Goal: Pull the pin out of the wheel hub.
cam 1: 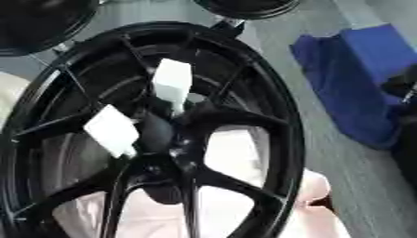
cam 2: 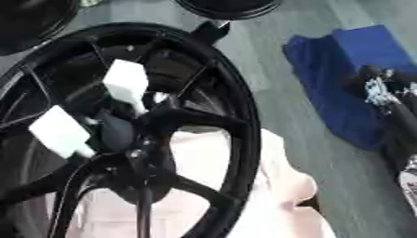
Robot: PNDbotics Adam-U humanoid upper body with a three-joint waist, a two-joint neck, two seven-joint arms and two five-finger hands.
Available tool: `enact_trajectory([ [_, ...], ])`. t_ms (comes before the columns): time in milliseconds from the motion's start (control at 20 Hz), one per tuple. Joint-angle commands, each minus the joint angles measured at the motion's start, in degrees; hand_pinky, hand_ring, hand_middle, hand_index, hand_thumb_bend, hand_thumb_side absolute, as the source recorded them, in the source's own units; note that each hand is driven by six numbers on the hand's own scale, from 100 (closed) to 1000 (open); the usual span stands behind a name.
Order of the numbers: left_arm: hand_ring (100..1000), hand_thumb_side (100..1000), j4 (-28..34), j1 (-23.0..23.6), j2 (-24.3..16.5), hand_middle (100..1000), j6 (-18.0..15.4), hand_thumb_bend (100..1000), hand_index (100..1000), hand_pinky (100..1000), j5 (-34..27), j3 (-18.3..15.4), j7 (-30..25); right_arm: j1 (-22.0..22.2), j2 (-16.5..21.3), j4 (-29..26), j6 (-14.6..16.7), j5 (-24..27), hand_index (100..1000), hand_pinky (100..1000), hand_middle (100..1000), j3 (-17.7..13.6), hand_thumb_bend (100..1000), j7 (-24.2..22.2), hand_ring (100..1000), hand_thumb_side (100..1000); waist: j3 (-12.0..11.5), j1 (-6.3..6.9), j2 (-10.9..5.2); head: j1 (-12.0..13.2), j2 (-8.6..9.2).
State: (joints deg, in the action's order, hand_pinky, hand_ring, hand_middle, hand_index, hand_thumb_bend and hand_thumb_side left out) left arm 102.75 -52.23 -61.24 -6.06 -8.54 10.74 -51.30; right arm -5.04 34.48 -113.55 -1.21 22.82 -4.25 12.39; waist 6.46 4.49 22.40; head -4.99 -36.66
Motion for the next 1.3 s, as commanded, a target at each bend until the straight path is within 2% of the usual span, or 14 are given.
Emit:
enact_trajectory([
  [50, 775, 577, 2.2, 0.22, -3.06, 748, -0.46, 370, 845, 968, 0.32, -0.19, -0.65, -0.47, 1.66, -1.04, 0.49, 0.08, 584, 837, 618, -0.66, 181, 0.21, 708, 523, -0.17, -0.18, -1.79, -0.03, 0.29],
  [400, 776, 565, 6.26, 3.27, -4.78, 749, -0.72, 373, 843, 965, 1.14, 0.02, -0.67, -0.63, 1.76, -1.04, 1.15, 0.04, 583, 834, 620, -0.51, 183, 0.27, 710, 520, -0.38, -0.24, -1.91, -0.05, 0.54],
  [1300, 768, 557, 6.14, 3.36, -4.75, 741, -0.6, 372, 844, 961, 0.41, -0.33, -0.67, -0.41, 1.66, -1.04, 1.13, -0.41, 577, 827, 614, -0.47, 194, 0.65, 701, 516, -0.4, -0.36, -1.72, 0.18, 0.47],
])
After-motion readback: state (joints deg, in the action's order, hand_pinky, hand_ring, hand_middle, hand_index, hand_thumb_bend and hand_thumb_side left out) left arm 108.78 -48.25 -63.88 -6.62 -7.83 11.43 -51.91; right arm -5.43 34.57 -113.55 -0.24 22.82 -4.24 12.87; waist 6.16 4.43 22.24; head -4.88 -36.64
